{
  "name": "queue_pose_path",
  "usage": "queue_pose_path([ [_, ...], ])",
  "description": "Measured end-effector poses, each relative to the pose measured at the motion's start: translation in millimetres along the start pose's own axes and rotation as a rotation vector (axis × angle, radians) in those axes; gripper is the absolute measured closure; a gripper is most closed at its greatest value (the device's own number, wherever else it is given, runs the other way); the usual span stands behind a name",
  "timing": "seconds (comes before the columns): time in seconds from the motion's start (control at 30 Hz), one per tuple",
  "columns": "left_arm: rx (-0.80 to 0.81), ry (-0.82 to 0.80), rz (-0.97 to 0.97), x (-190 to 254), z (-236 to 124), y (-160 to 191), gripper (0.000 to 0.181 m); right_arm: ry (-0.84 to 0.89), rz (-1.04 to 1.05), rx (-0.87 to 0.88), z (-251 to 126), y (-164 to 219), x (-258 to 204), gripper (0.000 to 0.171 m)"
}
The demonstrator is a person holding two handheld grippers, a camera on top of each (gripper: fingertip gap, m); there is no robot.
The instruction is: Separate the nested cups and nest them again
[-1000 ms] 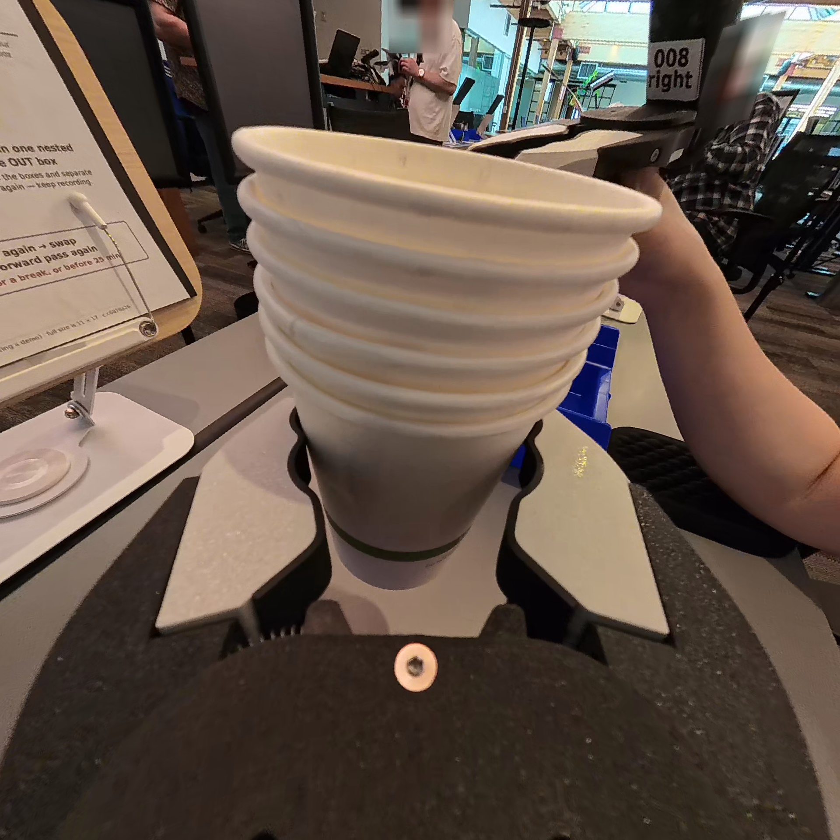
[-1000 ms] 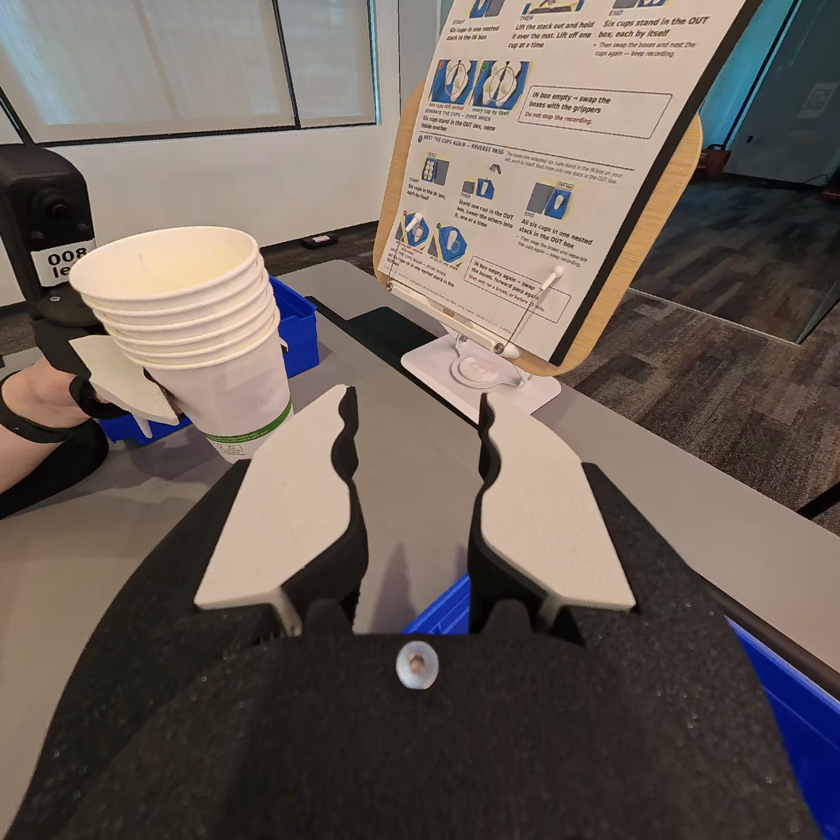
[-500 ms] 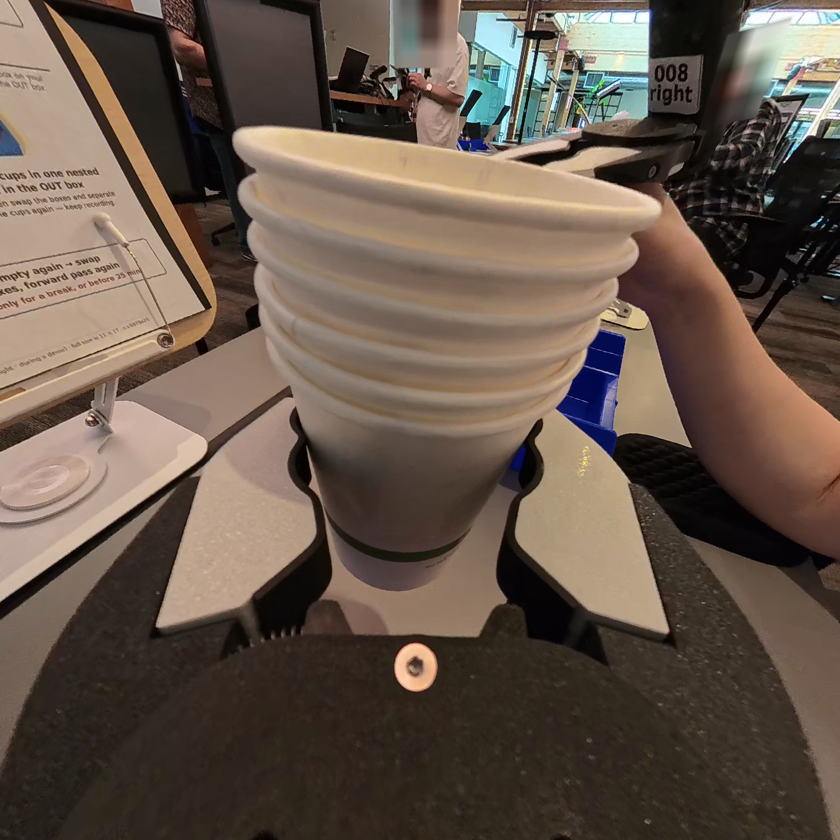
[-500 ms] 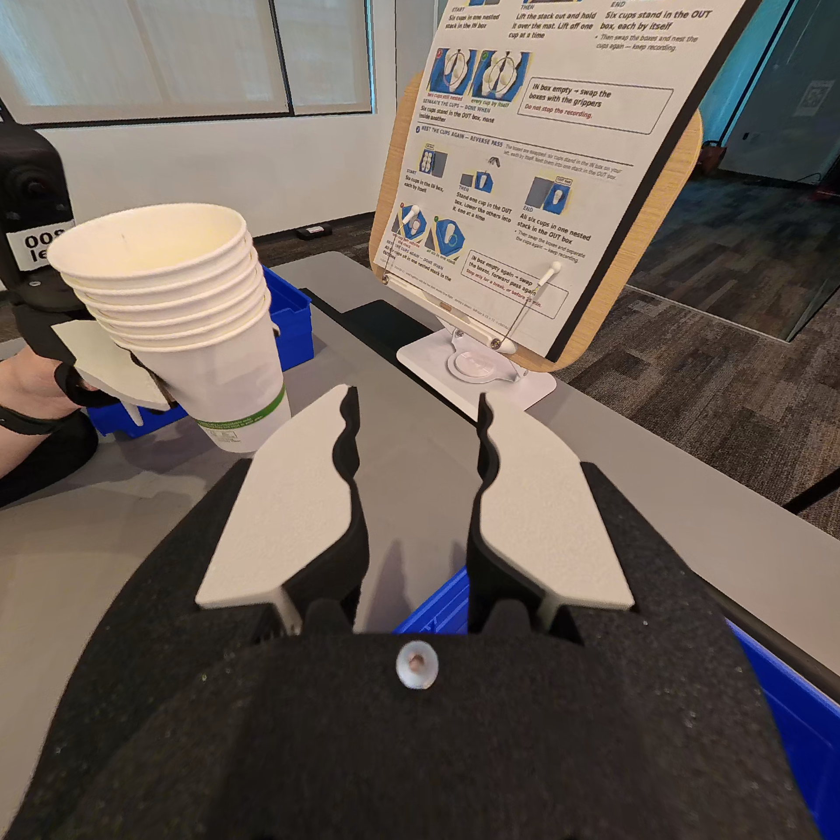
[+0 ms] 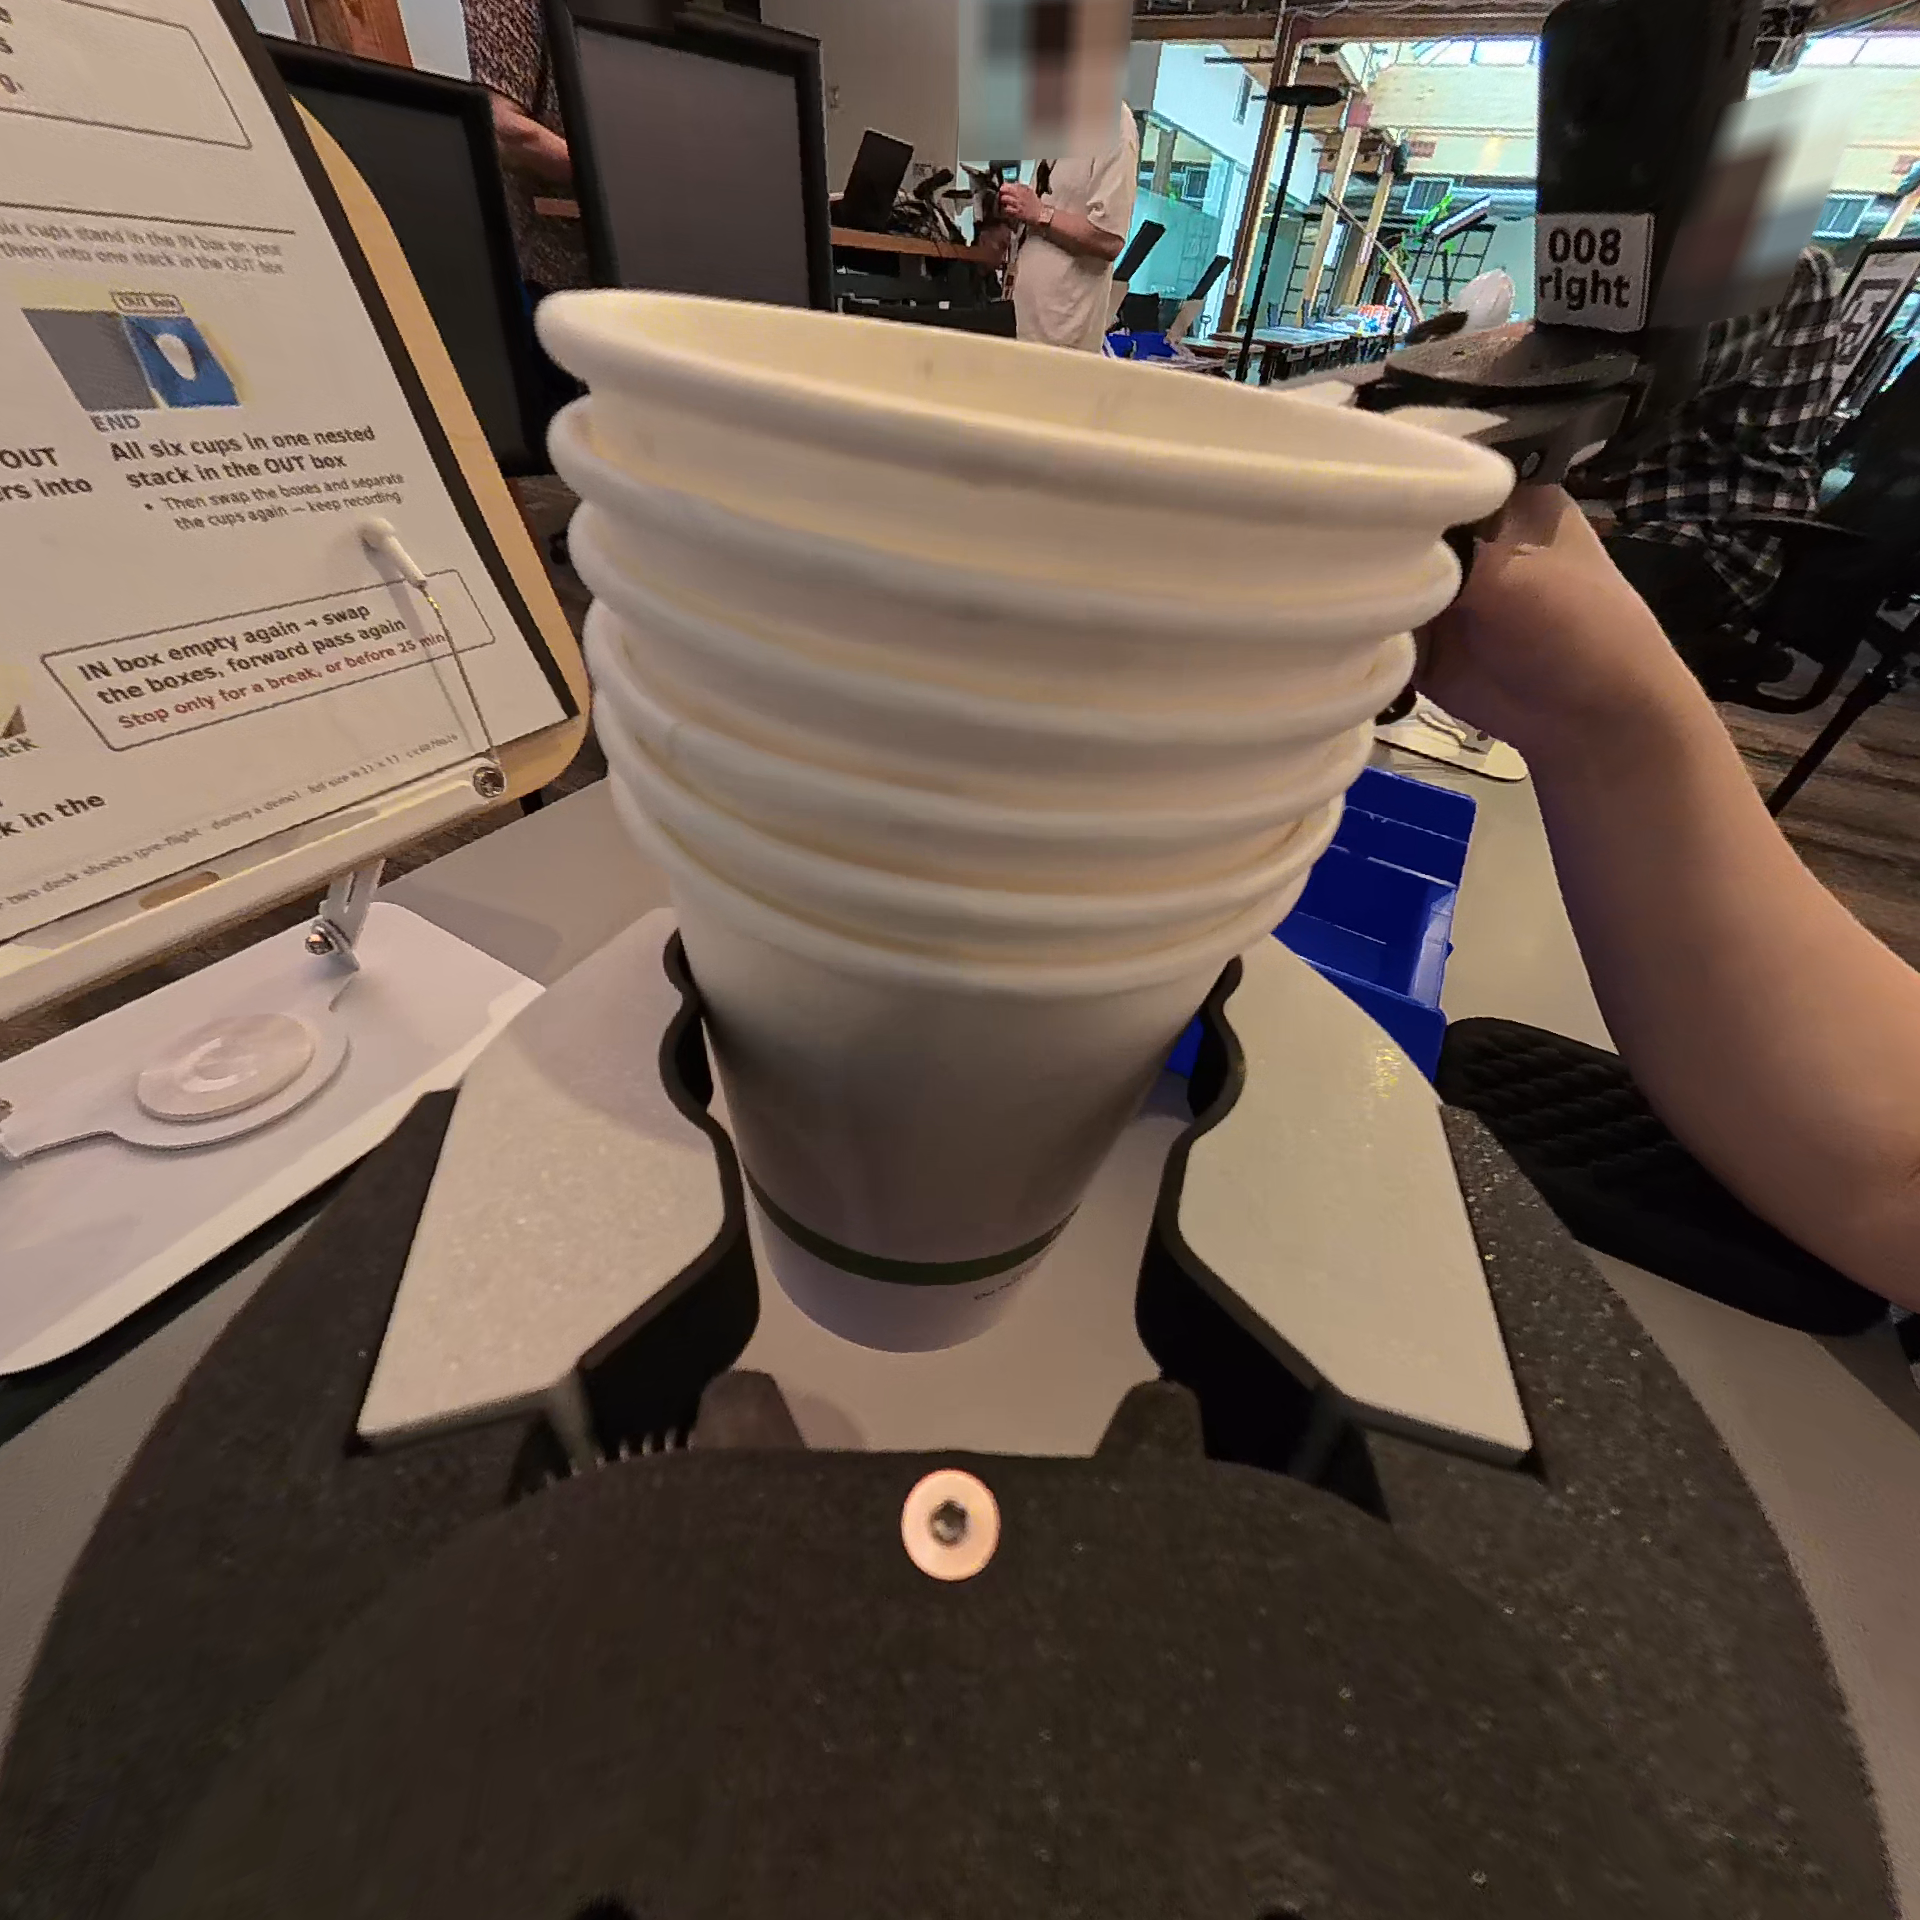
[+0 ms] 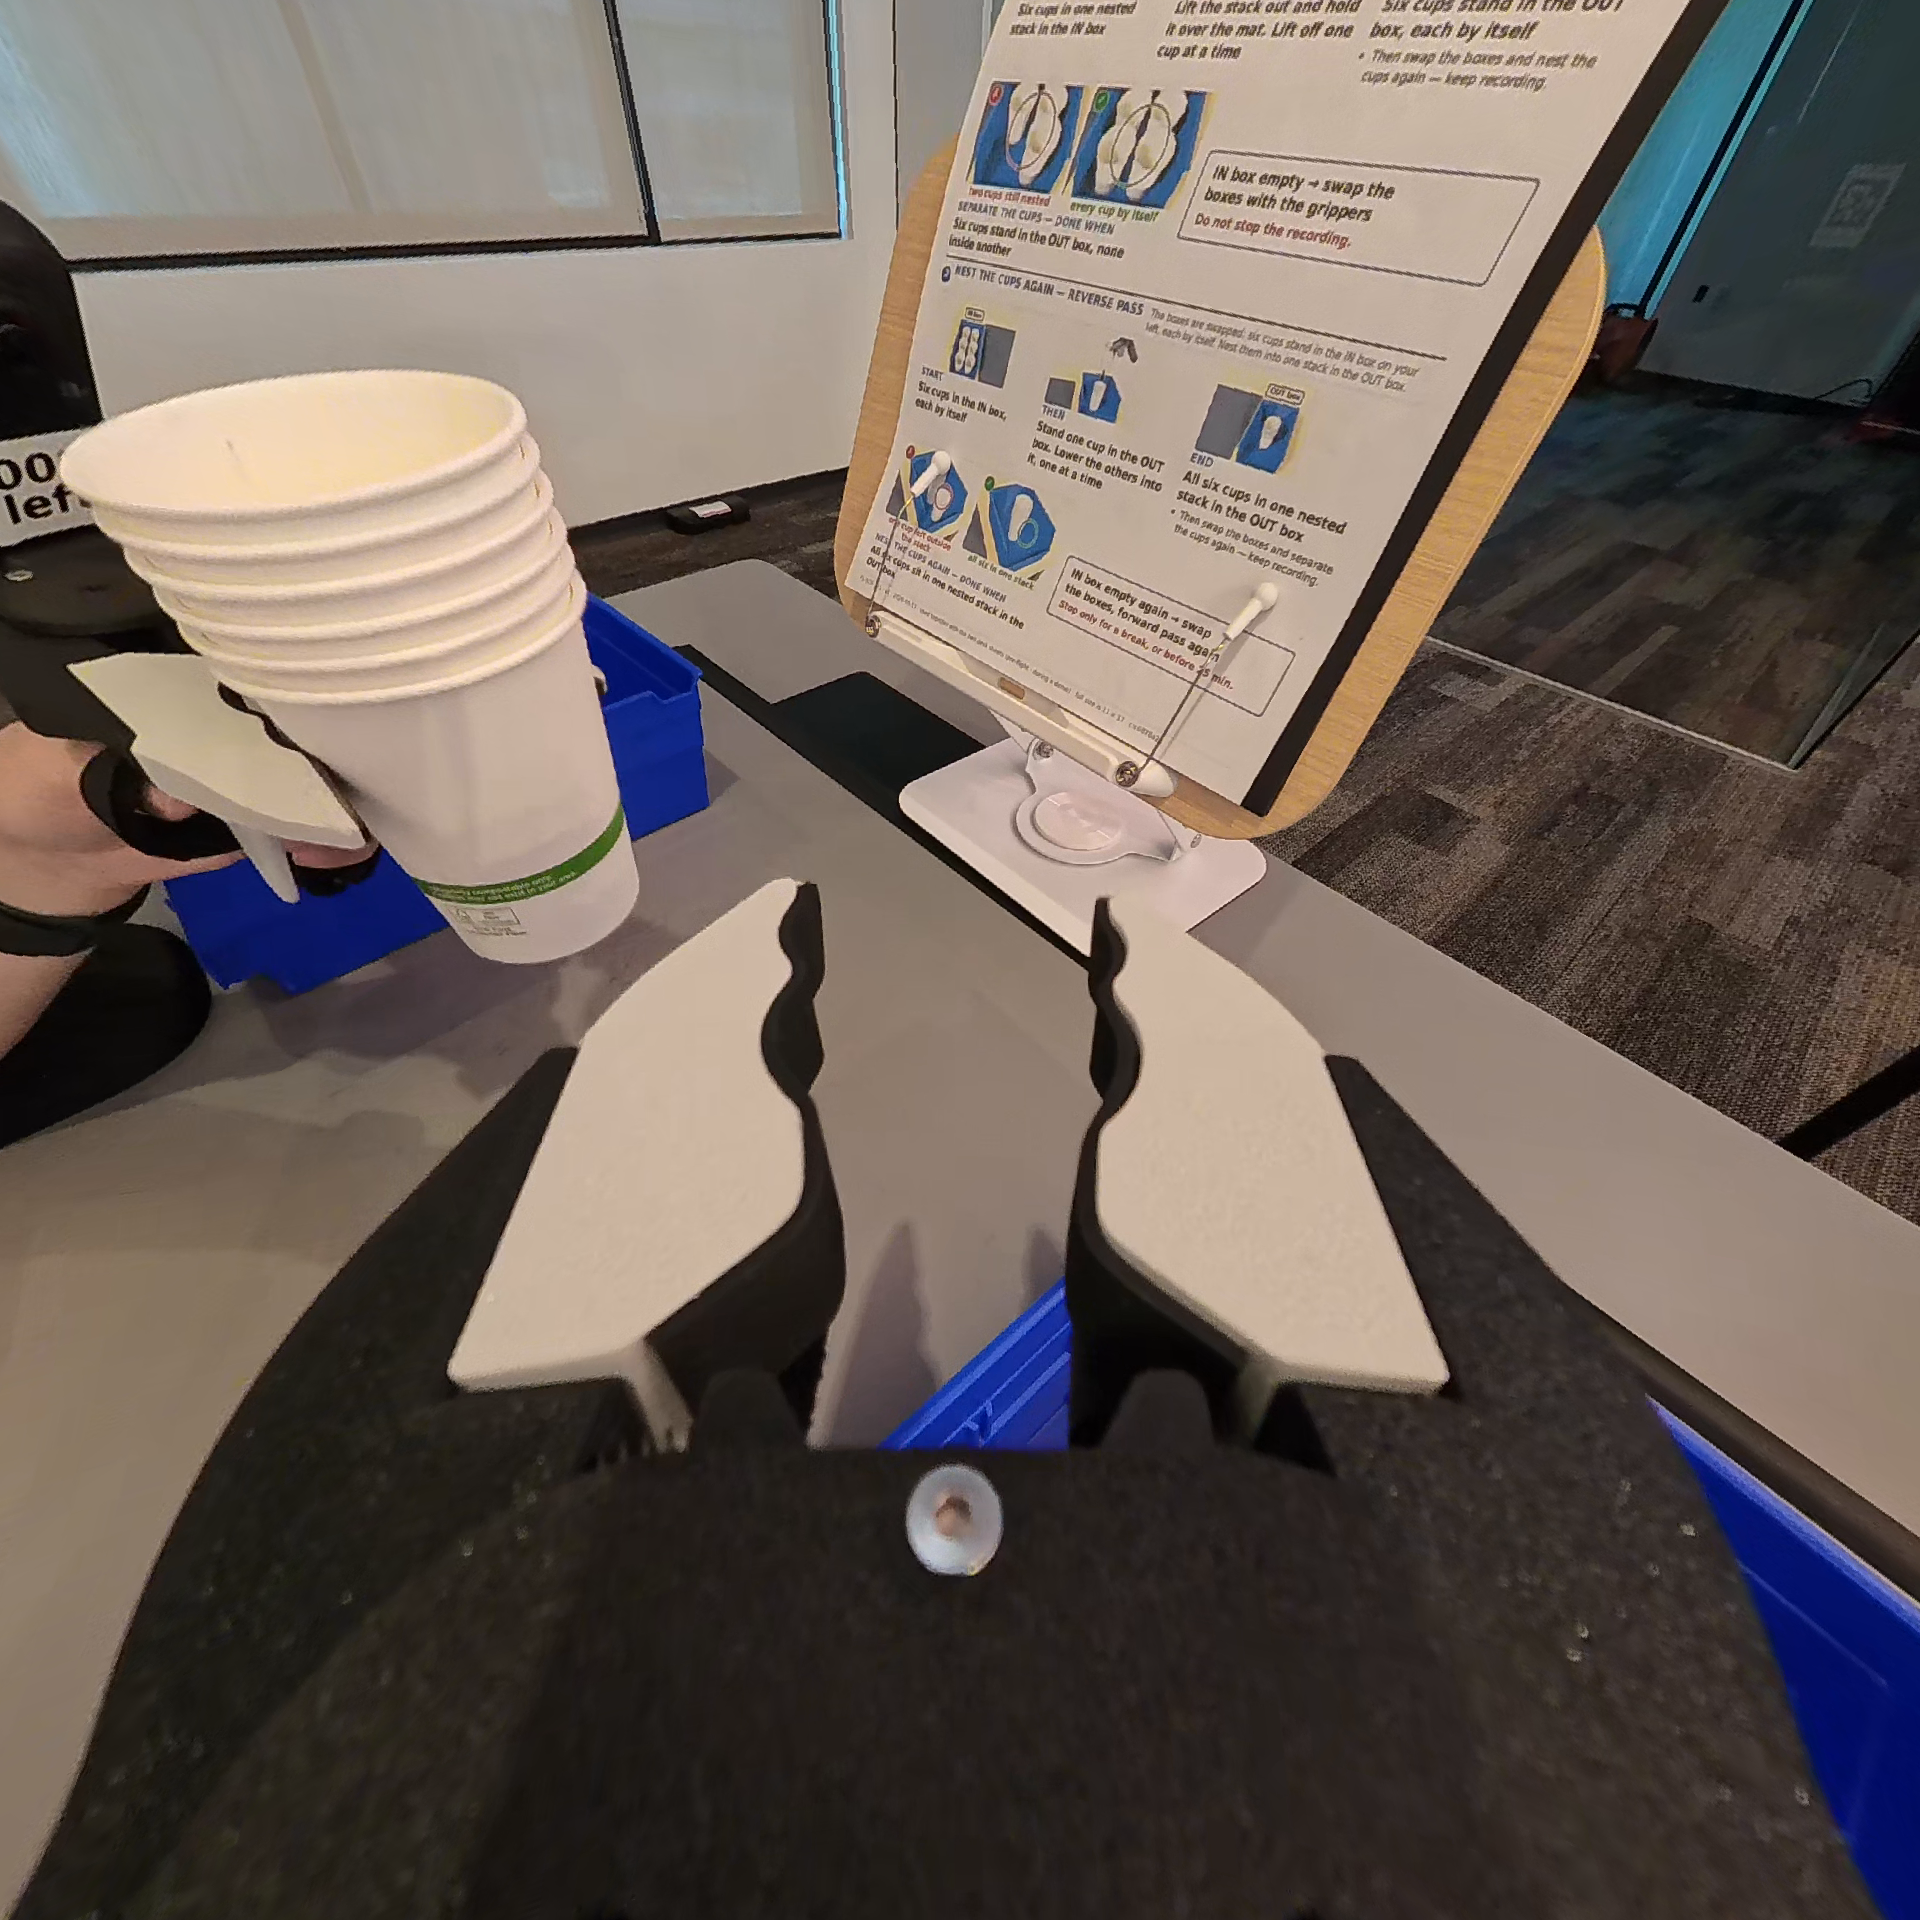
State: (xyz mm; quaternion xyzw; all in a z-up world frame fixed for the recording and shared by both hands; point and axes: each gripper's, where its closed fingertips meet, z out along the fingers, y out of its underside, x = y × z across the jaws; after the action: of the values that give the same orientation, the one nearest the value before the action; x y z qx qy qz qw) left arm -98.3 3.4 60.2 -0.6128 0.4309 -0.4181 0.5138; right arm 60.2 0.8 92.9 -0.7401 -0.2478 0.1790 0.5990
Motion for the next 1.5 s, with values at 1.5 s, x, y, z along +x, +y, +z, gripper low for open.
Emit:
queue_pose_path([
  [1.5,-0.058,0.029,0.008,7,24,31,0.089,-0.362,-0.615,-0.504,21,-41,-149,0.145],
])
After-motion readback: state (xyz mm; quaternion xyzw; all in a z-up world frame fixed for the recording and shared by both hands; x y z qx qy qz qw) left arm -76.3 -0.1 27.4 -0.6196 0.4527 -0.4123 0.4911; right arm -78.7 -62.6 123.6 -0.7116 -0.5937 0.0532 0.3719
